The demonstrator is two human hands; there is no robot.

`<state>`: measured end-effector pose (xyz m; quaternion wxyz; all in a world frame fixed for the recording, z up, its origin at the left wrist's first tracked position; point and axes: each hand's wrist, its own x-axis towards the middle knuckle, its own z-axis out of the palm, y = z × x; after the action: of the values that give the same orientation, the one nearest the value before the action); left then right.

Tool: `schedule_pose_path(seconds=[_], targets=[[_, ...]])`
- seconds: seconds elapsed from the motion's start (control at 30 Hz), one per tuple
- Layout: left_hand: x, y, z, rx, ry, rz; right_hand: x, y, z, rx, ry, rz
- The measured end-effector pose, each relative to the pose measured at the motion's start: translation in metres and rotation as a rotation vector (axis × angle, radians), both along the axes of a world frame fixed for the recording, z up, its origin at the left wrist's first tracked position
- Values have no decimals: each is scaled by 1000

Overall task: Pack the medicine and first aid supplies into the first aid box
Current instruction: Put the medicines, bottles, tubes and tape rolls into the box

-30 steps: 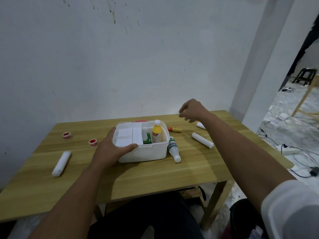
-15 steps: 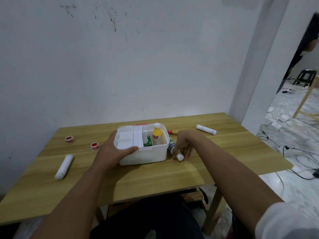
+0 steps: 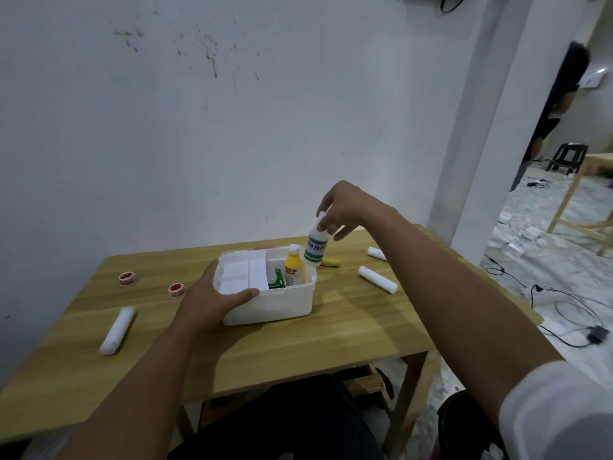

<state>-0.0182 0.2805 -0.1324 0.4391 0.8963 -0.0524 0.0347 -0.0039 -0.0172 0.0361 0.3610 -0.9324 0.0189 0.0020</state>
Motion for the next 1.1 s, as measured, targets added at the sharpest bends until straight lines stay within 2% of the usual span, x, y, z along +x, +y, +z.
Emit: schedule_pose_path(seconds=[0.47,0.73,0.93,1.03,1.1], targets=[[2,-2,-5,-27,-38,15,9,54,-19,-122,-66,105],[5,0,-8,-16,-26,31,20,56,-74,-427,35,119],[2,-3,-7,-41,-53,29,22,48,-69,-436,100,189],[2,-2,-8,-59,-48,33,24,36,-53,-264,172,195],[2,-1,-9,-67,-44,30,34,22,-43,-161,113,133]])
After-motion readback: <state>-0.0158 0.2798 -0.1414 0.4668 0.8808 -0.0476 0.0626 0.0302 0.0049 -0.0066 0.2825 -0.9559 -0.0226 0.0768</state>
